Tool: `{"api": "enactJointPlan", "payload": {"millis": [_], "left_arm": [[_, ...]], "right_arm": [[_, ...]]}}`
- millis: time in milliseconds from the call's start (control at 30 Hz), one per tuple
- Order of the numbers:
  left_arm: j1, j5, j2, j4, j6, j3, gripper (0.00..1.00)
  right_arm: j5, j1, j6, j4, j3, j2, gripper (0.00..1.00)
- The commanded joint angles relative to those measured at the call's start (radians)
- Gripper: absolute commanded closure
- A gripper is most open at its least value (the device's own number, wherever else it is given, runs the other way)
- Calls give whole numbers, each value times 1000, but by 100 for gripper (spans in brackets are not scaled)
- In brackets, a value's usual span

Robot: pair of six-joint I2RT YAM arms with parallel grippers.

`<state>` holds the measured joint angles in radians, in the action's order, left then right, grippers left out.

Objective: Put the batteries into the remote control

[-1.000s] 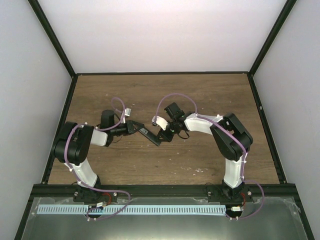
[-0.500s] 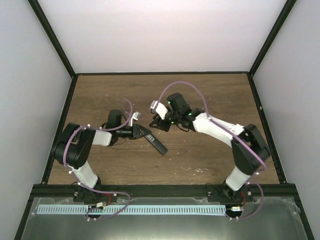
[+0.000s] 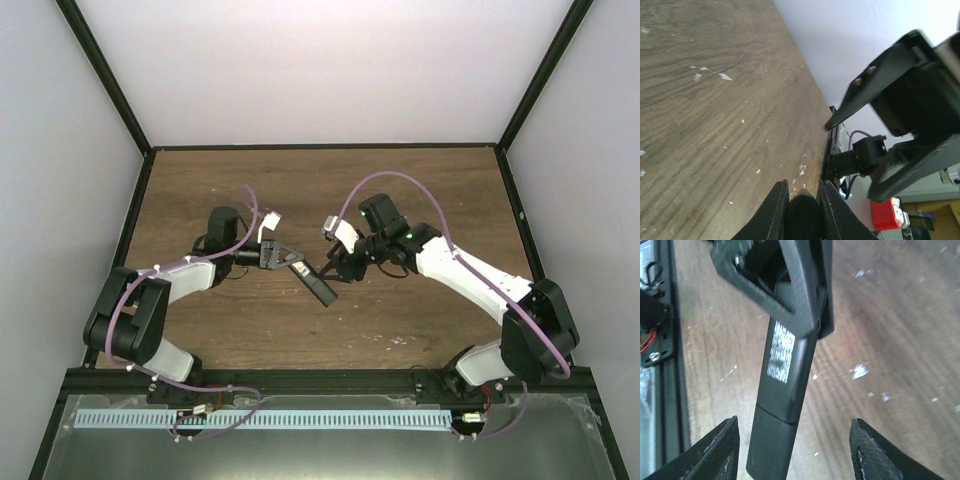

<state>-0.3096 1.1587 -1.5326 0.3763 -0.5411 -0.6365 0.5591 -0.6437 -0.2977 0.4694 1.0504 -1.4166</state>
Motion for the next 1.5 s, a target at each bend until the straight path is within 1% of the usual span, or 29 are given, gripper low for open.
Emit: {"api": "enactJointPlan", "payload": {"millis": [0, 300, 433, 700, 900, 1000, 1367, 1467], "left_arm": [[-15, 88, 61, -84, 78, -44, 100], [-27, 127, 131, -103, 91, -55, 100], [-29, 124, 145, -108, 96, -58, 100], [-34, 131, 149, -139, 128, -70, 100], [-37, 127, 154, -159, 154, -77, 100], [-37, 122, 163, -173, 170, -80, 100], [-37, 103, 184, -168, 185, -86, 100], [-37, 101, 184, -165, 185, -87, 96]], "right_arm": [[120, 1, 35, 52, -16, 15, 47], [237, -1, 41, 70, 4, -41, 47], [272, -5, 40, 86, 19, -76, 49], [341, -16, 35, 83, 40, -104, 64], [390, -20, 15, 120, 71, -142, 82], [412, -23, 4, 138, 84, -162, 88], [439, -31, -3, 150, 100, -187, 99], [437, -31, 0, 147, 97, -186, 99]]}}
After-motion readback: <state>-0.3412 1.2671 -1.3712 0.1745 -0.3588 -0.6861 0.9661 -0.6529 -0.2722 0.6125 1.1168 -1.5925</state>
